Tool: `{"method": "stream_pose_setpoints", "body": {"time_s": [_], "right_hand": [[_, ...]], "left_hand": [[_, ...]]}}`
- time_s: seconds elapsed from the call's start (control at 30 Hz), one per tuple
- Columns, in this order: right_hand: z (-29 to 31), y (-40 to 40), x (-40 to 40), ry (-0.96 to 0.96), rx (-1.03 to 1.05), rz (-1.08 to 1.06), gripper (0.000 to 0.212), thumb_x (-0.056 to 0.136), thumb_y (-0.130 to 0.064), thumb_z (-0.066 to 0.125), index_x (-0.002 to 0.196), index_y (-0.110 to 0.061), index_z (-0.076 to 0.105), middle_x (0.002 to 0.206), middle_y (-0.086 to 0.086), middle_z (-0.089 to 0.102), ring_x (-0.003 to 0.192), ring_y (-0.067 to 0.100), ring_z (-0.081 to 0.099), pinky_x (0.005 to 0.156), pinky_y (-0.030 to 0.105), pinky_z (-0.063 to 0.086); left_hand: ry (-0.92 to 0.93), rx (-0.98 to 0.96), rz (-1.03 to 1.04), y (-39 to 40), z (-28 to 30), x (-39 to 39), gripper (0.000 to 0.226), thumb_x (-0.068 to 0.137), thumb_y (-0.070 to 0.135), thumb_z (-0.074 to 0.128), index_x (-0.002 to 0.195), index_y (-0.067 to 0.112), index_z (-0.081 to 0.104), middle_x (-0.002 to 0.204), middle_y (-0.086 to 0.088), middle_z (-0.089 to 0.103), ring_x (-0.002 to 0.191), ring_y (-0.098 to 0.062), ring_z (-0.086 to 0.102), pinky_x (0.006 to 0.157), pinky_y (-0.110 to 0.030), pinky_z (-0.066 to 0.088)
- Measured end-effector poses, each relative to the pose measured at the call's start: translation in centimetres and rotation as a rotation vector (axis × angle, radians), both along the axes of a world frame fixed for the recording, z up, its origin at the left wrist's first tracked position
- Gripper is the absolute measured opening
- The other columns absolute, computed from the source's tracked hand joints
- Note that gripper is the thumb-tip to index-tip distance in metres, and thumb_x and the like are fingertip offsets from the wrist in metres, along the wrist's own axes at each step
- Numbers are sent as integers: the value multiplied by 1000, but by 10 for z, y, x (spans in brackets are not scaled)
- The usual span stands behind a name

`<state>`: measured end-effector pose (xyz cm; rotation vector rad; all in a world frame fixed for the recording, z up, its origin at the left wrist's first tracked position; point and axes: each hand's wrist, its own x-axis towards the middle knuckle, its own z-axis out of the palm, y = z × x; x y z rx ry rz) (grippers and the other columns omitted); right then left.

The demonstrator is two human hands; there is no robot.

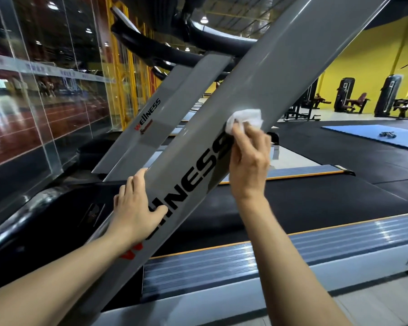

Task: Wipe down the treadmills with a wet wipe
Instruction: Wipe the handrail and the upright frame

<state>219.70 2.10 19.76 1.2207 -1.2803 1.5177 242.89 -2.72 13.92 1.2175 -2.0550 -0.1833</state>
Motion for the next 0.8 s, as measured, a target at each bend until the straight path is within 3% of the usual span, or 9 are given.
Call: {"method": "stream_pose_setpoints", "body": {"time_s": [0.1,0.2,0.27,0.33,0.5,0.6,0.7,0.8], "right_hand": [[-53,-4,44,83,49,90,31,103,-5,50,130,-6,66,108,12,63,91,29,51,91,33,45],[-102,-3,78,270,182,153,32,106,-8,45,132,-5,64,106,11,62,92,26,51,88,35,50],[-101,-2,68,366,194,154,29,104,-5,51,129,-3,66,105,11,63,94,25,52,88,36,51],[-78,-3,43,306,137,131,29,101,-4,55,127,-4,67,108,10,62,96,27,52,90,35,49],[-39,-8,8,-121,-54,38,29,104,-9,49,124,-3,70,120,16,65,112,29,55,104,30,43],[-85,-11,45,-45,-5,135,31,105,-9,47,127,-2,67,117,16,63,110,29,55,105,29,42],[-150,-4,89,129,168,209,29,105,-8,49,129,-5,66,116,7,59,105,26,55,96,35,50],[-149,-8,71,235,206,209,27,105,-7,50,124,-6,69,119,6,59,107,25,57,95,37,50]], "left_hand": [[-13,-10,5,1,0,-1,93,82,30,74,156,17,18,150,-8,35,129,-33,37,109,-48,30],[-23,-7,16,-2,0,-1,95,80,28,75,156,16,19,151,-9,35,130,-36,37,108,-50,31],[-26,-2,12,-3,-1,-2,95,80,28,74,156,17,17,151,-8,34,130,-35,36,109,-50,31],[-19,-5,9,-3,-2,-2,95,81,27,74,156,18,16,150,-6,34,129,-33,37,109,-50,31],[-9,-14,15,-2,-2,-2,95,80,27,73,155,19,17,148,-6,35,130,-33,37,110,-49,30],[-14,-5,16,-1,-1,-2,94,80,26,73,155,19,17,148,-7,36,130,-34,37,109,-50,30],[-10,-7,16,0,-1,-2,94,79,24,74,155,18,20,148,-10,37,131,-36,38,109,-51,31],[-1,4,-7,-1,-1,0,93,81,23,73,156,19,18,149,-7,36,134,-33,36,111,-48,28]]}}
